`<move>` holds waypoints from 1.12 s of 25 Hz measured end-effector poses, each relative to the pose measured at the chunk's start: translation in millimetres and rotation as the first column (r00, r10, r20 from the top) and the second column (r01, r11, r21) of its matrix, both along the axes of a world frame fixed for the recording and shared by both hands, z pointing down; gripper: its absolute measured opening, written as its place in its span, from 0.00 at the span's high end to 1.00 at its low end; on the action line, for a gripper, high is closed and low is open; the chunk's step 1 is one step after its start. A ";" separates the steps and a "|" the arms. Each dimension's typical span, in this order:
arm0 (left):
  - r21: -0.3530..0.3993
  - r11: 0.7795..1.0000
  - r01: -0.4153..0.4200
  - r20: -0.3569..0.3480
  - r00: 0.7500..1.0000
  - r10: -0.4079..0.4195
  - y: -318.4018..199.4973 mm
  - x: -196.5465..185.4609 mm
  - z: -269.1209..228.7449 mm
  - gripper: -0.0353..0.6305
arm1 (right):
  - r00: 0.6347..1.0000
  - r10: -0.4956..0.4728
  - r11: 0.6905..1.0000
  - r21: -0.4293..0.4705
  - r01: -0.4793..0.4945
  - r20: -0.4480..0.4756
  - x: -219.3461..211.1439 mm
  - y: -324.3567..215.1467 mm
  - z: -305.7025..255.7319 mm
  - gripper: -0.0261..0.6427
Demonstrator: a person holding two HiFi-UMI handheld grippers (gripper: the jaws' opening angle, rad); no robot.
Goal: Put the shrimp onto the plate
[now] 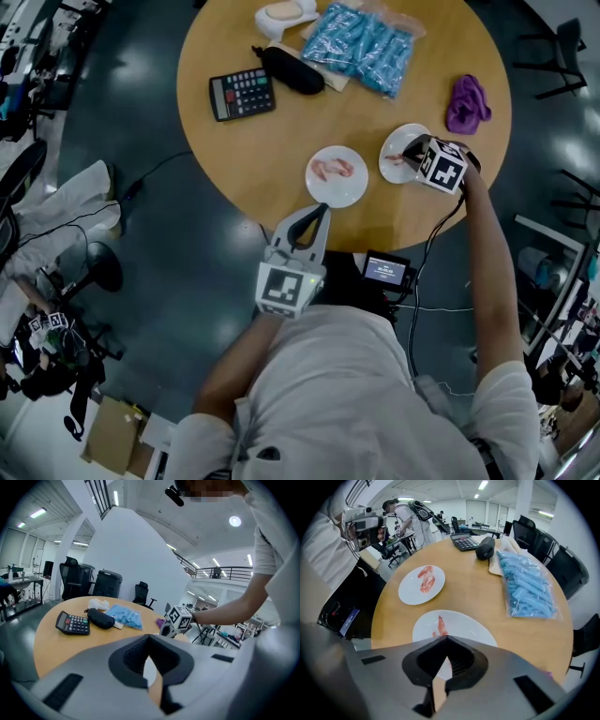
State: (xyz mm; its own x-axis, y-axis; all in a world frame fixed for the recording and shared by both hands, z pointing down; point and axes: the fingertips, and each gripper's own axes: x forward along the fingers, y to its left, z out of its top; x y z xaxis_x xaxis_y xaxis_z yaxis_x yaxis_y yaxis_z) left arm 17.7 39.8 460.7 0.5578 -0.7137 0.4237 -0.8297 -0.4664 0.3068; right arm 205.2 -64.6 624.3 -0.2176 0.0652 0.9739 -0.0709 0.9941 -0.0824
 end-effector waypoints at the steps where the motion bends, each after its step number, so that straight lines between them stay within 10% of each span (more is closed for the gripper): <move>1: 0.006 1.000 -0.008 0.002 1.000 0.008 1.7 0.1 0.5 0.94 | 1.000 -0.013 1.000 -0.004 0.013 -0.008 0.6 4.5 -0.2 0.94; 19: 0.015 1.000 0.006 0.003 1.000 -0.006 14.7 -8.4 -3.6 0.94 | 0.961 -0.230 0.973 -0.021 0.229 -0.156 -18.9 24.6 27.2 0.82; 28: 0.025 0.999 0.040 -0.020 0.999 -0.039 12.6 -18.2 -2.8 0.94 | 0.996 -0.077 0.997 0.000 0.077 -0.053 -35.4 22.5 3.8 0.88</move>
State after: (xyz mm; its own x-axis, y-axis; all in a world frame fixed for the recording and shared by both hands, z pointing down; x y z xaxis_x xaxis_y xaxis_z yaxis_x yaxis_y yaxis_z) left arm -0.5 52.4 458.0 0.5367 -0.7459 0.3944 -0.8418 -0.4411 0.3111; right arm 169.9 -42.1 628.1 -0.1607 0.0776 0.9840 0.0014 0.9969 -0.0784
